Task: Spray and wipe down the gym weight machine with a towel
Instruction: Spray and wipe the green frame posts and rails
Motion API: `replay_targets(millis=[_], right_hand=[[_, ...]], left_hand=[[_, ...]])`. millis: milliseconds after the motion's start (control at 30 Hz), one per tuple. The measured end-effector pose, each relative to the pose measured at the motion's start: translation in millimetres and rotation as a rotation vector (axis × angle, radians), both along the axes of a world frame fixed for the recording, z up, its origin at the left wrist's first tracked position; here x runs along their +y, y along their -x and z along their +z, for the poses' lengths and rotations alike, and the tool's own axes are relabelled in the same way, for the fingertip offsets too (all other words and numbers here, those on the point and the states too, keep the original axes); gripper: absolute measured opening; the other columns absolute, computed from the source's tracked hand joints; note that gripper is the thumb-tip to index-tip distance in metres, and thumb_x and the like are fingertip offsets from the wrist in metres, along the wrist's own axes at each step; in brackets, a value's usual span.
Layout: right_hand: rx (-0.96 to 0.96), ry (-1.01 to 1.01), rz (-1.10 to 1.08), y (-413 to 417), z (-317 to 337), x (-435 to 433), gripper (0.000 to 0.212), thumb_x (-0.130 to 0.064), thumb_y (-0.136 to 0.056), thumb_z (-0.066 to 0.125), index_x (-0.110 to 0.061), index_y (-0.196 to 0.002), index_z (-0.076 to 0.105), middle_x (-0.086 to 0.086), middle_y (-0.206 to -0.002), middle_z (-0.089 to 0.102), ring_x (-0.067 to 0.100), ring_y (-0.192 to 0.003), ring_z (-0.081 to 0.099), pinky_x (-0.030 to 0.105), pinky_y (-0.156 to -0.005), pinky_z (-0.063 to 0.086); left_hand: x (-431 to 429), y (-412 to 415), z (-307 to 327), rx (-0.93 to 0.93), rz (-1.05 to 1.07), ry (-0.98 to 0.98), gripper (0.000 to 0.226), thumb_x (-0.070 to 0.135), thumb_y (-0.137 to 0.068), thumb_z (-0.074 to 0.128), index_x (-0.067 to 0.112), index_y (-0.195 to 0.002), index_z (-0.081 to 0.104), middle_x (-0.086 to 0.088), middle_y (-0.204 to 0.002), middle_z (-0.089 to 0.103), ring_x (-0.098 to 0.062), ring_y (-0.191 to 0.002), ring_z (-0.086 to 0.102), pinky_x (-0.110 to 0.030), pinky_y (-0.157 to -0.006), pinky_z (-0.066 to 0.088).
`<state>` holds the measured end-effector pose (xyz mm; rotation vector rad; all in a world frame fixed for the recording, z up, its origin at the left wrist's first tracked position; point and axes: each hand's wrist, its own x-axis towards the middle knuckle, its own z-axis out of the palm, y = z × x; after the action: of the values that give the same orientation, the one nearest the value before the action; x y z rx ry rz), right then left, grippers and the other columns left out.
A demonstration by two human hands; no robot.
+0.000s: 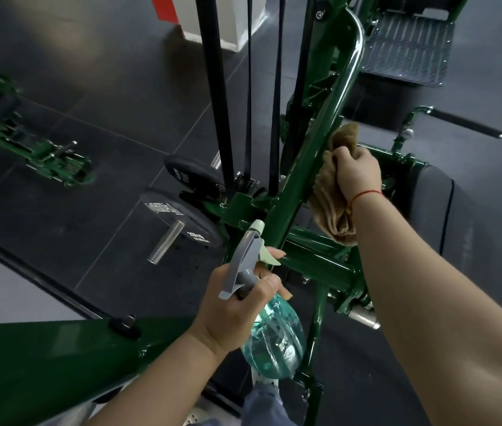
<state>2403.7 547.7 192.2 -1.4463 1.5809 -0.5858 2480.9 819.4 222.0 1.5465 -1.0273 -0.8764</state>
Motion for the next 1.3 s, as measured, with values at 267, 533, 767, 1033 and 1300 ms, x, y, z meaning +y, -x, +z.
replay_targets(millis=[267,533,767,1033,1300], right_hand=[[-0.052,-0.204,0.167,27,11,13,0.031,-0.041,-0.097,0.052,-0.020,-0.115,0.066,0.005,-0.105,0.068,0.023,-0.089,0.063,0.030,-0.084,0.050],[-0.162,-0.332,0.121,34,18,45,0.013,-0.038,-0.094,0.054,-0.029,-0.097,0.063,0.011,-0.103,0.068,0.031,-0.094,0.065,0.043,-0.090,0.055],[-0.092,0.040,0.080,10,34,14,0.044,-0.043,-0.093,0.057,-0.027,-0.133,0.057,0.011,-0.126,0.058,0.031,-0.111,0.060,0.048,-0.103,0.048],[0.327,0.259,0.266,-13,35,41,0.047,-0.040,-0.092,0.058,-0.030,-0.138,0.049,0.010,-0.132,0.036,0.037,-0.115,0.050,0.044,-0.090,0.052],[0.242,0.209,0.298,5,26,110,0.033,-0.040,-0.091,0.059,-0.025,-0.120,0.054,0.001,-0.113,0.038,0.026,-0.089,0.057,0.042,-0.079,0.056]], left_hand=[[1,-3,-5,-0.006,0.057,-0.011,0.041,0.040,-0.082,0.055,0.010,-0.067,0.078,0.000,-0.069,0.067,-0.028,-0.062,0.061,-0.031,-0.071,0.050],[3,-3,-11,-0.039,0.023,-0.033,0.040,0.042,-0.083,0.054,0.014,-0.073,0.079,-0.002,-0.084,0.072,-0.019,-0.081,0.067,-0.026,-0.081,0.053],[1,-1,-5,0.022,0.068,-0.027,0.035,0.044,-0.079,0.058,0.018,-0.066,0.078,-0.010,-0.060,0.065,-0.038,-0.064,0.058,-0.036,-0.074,0.052],[1,0,-4,0.043,0.066,-0.032,0.034,0.043,-0.079,0.059,0.029,-0.050,0.070,-0.032,-0.059,0.058,-0.049,-0.069,0.059,-0.043,-0.071,0.048],[3,1,-3,0.067,0.105,-0.035,0.052,0.048,-0.073,0.063,0.014,-0.042,0.038,-0.016,-0.044,0.046,-0.017,-0.043,0.039,-0.035,-0.057,0.043]])
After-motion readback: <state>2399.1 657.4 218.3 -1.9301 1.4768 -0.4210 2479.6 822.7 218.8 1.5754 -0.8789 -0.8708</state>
